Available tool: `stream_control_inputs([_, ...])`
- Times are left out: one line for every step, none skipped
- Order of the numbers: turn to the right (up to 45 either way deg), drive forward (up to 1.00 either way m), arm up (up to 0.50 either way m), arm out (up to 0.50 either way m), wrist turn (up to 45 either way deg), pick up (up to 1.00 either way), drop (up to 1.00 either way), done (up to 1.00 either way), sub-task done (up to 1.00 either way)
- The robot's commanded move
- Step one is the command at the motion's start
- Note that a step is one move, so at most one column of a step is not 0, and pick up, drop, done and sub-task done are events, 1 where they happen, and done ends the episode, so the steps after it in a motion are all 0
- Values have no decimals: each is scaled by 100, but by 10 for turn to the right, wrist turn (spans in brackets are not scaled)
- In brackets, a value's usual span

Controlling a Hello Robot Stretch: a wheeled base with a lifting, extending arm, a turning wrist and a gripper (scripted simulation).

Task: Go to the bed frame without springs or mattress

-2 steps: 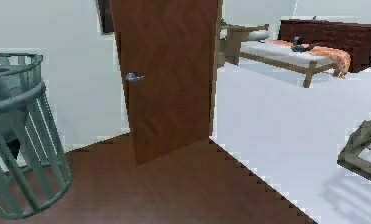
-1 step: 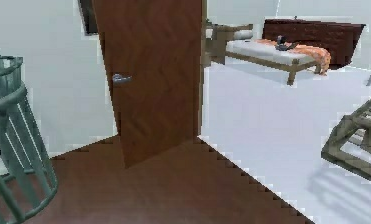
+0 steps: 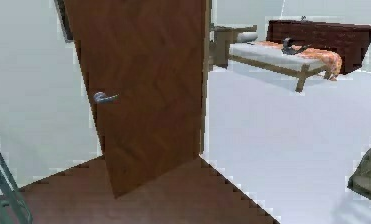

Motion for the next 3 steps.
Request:
stream_control_inputs([450, 0, 0, 0, 0, 0, 0, 0, 0])
stream_control_inputs([60, 0, 0, 0, 0, 0, 0, 0, 0])
stream_control_inputs([0, 95, 0, 0, 0, 0, 0, 0, 0])
